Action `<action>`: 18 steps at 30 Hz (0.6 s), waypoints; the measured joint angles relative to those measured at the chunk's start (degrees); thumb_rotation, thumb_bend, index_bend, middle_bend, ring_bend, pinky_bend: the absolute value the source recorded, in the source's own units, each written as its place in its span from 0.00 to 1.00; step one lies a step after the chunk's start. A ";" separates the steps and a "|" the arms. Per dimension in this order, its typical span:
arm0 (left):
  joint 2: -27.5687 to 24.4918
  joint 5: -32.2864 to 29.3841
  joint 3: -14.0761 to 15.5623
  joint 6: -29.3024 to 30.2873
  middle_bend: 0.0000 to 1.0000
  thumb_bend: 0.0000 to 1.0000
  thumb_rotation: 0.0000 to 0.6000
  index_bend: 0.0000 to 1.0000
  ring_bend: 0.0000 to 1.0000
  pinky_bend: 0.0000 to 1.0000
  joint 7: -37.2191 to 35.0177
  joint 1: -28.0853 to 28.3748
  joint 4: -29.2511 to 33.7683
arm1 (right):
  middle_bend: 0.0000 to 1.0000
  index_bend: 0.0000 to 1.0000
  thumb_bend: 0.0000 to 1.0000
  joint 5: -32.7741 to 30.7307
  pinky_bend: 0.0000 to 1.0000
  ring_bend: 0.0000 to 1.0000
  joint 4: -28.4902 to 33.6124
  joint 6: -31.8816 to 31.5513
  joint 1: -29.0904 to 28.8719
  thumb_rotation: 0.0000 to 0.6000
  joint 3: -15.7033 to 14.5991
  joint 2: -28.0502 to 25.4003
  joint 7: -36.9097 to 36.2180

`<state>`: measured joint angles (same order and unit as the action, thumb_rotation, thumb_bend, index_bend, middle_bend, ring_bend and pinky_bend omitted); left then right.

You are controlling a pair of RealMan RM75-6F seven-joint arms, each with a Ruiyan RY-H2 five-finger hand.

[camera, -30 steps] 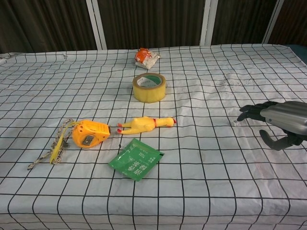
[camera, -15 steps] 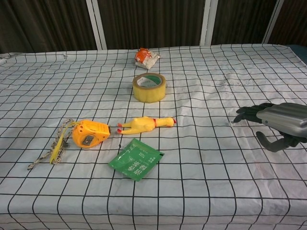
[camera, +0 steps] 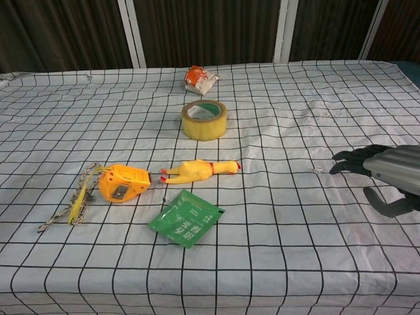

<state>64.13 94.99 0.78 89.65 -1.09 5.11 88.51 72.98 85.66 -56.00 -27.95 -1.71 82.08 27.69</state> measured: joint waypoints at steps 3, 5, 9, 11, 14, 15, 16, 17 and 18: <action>-0.02 -0.01 -0.02 0.06 0.01 0.41 1.00 0.00 0.00 0.00 -0.07 -0.02 -0.02 | 0.00 0.13 0.73 1.65 0.00 0.00 1.11 -1.83 0.80 0.83 -0.62 -0.91 -0.21; -0.05 -0.01 -0.04 0.15 0.01 0.41 1.00 0.00 0.00 0.00 -0.14 -0.05 -0.03 | 0.00 0.12 0.73 2.83 0.00 0.00 1.95 -3.39 1.49 0.83 -1.06 -1.67 -0.40; -0.08 0.26 0.02 0.73 0.01 0.41 1.00 0.00 0.00 0.00 -0.14 -0.27 0.02 | 0.00 0.04 0.73 6.27 0.00 0.00 4.88 -9.37 4.43 0.84 -2.79 -4.74 -0.91; -0.10 0.42 0.04 1.27 0.01 0.41 1.00 0.00 0.00 0.00 -0.13 -0.51 0.02 | 0.00 0.01 0.73 8.92 0.00 0.00 6.81 -14.87 7.43 0.84 -4.50 -7.04 -1.09; -0.07 0.51 0.07 1.48 0.01 0.41 1.00 0.00 0.00 0.00 0.03 -0.69 -0.03 | 0.00 0.00 0.70 13.32 0.00 0.00 8.41 -24.80 12.94 0.84 -7.02 -9.68 -2.05; -0.04 0.47 0.08 1.39 0.01 0.41 1.00 0.00 0.00 0.00 0.06 -0.68 -0.02 | 0.00 0.00 0.70 14.62 0.00 0.00 8.52 -28.04 14.73 0.84 -7.65 -10.23 -2.70; -0.02 0.43 0.08 1.25 0.01 0.41 1.00 0.00 0.00 0.00 0.09 -0.65 -0.01 | 0.00 0.00 0.69 15.92 0.00 0.00 8.48 -31.27 16.59 0.84 -8.24 -10.75 -3.50; 0.02 0.41 0.09 1.03 0.01 0.41 1.00 0.00 0.00 0.00 0.16 -0.56 0.03 | 0.00 0.00 0.69 17.76 0.00 0.00 8.28 -35.32 19.07 0.84 -8.96 -11.47 -4.71; 0.06 0.42 0.09 0.94 0.01 0.41 1.00 0.00 0.00 0.00 0.26 -0.50 0.06 | 0.00 0.00 0.68 19.19 0.00 0.00 8.06 -38.03 20.88 0.84 -9.38 -11.99 -5.79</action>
<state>64.20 95.41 0.86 90.60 -0.84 4.61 88.56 92.17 93.71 -94.03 -7.08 -11.09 70.09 21.90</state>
